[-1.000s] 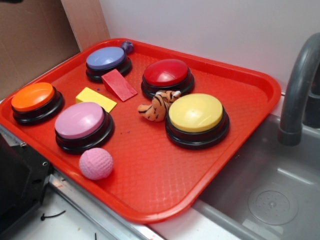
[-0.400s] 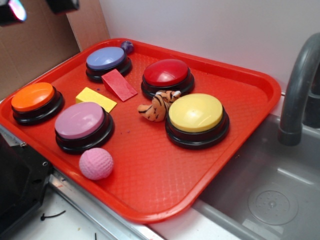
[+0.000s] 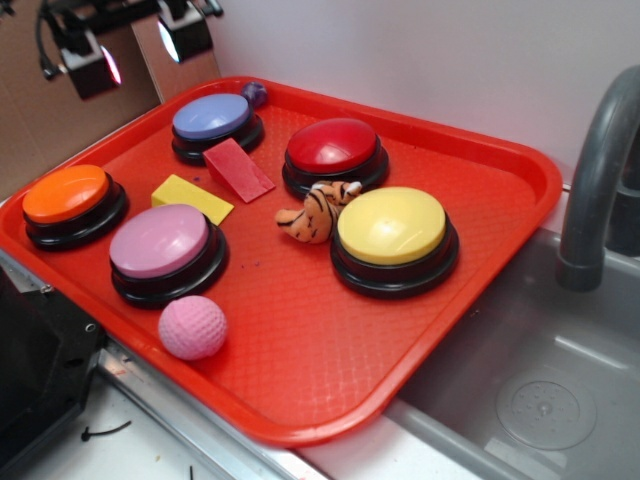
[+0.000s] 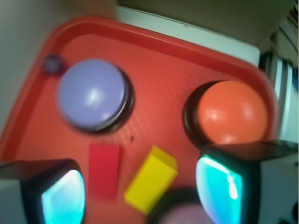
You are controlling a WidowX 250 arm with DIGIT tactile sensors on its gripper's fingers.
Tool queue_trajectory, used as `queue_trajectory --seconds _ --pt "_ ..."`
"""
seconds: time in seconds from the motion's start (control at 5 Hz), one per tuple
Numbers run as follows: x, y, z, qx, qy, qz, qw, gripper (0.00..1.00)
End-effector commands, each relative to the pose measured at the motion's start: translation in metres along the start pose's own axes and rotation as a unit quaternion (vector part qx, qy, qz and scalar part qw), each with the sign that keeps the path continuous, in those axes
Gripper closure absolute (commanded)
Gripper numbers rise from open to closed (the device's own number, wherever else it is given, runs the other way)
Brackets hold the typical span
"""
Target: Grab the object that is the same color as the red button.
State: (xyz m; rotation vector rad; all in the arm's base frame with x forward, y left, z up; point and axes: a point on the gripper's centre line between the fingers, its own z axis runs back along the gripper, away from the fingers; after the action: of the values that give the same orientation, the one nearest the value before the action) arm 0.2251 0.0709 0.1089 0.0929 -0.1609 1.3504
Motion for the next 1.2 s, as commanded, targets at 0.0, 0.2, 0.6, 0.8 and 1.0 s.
queue_trajectory --seconds 0.0,0.2,0.6,0.8,1.0 --pt "0.000 -0.015 -0.027 -0.041 0.017 0.029 0.999 0.00" --pt "-0.005 -0.021 -0.039 -0.042 0.003 0.035 0.998 0.00" --pt "-0.013 -0.027 -0.061 -0.035 -0.013 0.015 0.999 0.00" --pt "-0.016 -0.028 -0.065 -0.036 -0.019 0.005 0.999 0.00" --pt "-0.017 -0.026 -0.072 -0.029 -0.025 0.003 0.999 0.00"
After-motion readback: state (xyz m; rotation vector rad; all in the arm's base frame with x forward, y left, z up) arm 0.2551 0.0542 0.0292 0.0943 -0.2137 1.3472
